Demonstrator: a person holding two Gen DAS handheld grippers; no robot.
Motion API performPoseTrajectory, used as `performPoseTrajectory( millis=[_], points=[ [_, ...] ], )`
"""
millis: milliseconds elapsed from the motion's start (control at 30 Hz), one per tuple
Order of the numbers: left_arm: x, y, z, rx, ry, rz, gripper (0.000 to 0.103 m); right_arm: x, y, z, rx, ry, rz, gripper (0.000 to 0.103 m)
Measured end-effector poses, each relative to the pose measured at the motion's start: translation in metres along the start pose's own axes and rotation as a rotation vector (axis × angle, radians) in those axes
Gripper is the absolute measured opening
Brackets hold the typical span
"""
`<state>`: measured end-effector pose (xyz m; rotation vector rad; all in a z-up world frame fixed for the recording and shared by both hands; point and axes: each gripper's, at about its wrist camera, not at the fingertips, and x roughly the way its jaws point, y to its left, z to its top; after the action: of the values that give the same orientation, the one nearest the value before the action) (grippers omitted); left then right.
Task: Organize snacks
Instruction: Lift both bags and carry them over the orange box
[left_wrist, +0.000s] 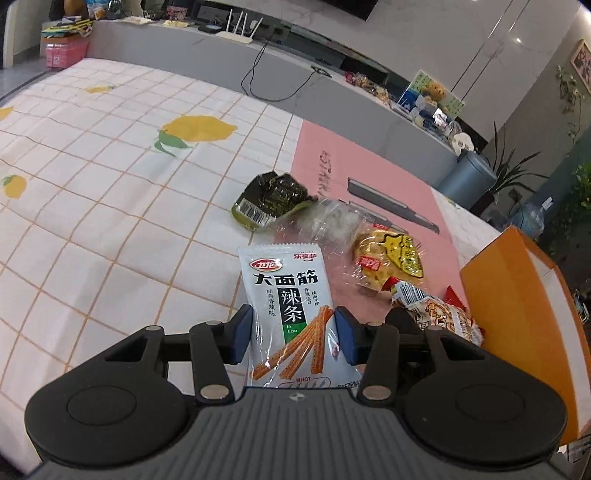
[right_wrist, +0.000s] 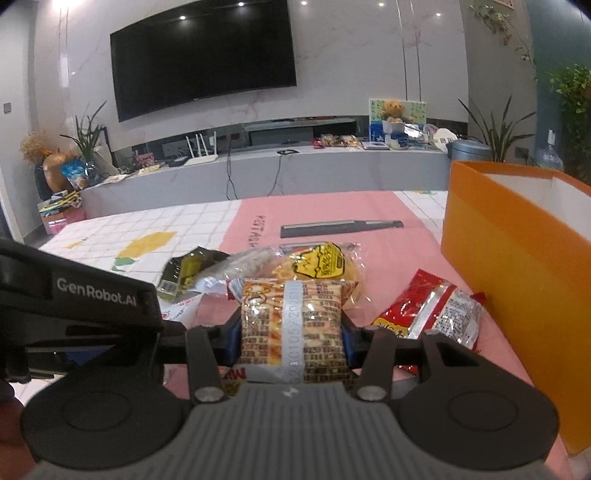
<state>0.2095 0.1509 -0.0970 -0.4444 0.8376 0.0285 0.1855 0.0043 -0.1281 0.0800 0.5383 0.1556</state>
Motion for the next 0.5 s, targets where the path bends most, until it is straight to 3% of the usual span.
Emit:
performPoseTrajectory(
  millis=[167, 500],
  points=[
    [-0.023, -0.009, 0.002, 0.026, -0.065, -0.008, 0.054, -0.02, -0.006, 0.01, 0.026, -0.037, 0.015, 0.047],
    [-0.062, -0.032, 0.008, 0.039, -0.149, -0.155, 0.054, -0.067, -0.037, 0.034, 0.09, -0.138, 0.063, 0.047]
  ],
)
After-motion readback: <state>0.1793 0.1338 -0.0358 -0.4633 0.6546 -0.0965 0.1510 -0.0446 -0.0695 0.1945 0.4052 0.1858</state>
